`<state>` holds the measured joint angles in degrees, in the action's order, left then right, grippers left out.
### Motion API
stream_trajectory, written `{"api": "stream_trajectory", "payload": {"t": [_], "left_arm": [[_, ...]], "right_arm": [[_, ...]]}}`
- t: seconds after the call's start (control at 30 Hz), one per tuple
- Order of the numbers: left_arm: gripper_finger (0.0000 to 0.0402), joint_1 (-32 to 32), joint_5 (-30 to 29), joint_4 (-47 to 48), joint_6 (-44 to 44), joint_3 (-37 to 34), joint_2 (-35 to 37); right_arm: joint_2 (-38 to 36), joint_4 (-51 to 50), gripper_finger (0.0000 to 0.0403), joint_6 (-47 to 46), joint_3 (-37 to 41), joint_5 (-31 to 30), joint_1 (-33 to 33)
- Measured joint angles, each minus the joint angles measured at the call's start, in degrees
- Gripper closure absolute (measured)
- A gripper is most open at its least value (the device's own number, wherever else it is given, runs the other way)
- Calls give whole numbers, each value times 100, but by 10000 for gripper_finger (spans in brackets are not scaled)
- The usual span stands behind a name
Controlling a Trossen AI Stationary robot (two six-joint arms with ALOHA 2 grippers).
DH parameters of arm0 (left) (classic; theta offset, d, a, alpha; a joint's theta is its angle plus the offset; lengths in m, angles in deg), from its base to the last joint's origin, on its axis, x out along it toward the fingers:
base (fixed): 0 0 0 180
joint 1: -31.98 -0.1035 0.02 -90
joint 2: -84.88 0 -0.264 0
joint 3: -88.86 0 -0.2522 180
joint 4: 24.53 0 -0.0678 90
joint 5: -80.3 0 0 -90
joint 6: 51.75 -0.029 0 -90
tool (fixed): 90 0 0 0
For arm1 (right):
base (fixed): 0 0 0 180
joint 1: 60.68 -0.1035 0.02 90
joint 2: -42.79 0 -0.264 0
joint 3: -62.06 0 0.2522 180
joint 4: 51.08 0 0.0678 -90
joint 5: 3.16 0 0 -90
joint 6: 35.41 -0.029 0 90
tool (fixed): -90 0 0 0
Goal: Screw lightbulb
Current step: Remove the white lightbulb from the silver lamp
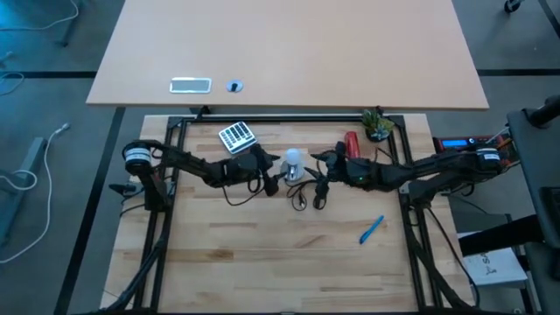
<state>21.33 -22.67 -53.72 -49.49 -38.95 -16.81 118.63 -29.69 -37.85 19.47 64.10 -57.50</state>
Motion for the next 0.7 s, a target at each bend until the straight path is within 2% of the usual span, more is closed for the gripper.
{"api": "stream_trajectory", "payload": {"t": [0.2, 0.37, 0.6, 0.7], "left_arm": [[117, -22, -1, -90, -17, 132, -423], [124, -31, -1, -112, 29, 524, -900], [121, -67, 0, -98, 284, 966, -1547], [122, -87, -6, -237, 385, 1071, -1759]], "right_arm": [[816, 522, 187, -688, 203, -146, 5], [1569, 1051, 179, -955, -76, -179, 37], [2312, 1085, 161, -1138, -525, -308, 111], [2533, 1163, 155, -1336, -660, -582, 153]]}}
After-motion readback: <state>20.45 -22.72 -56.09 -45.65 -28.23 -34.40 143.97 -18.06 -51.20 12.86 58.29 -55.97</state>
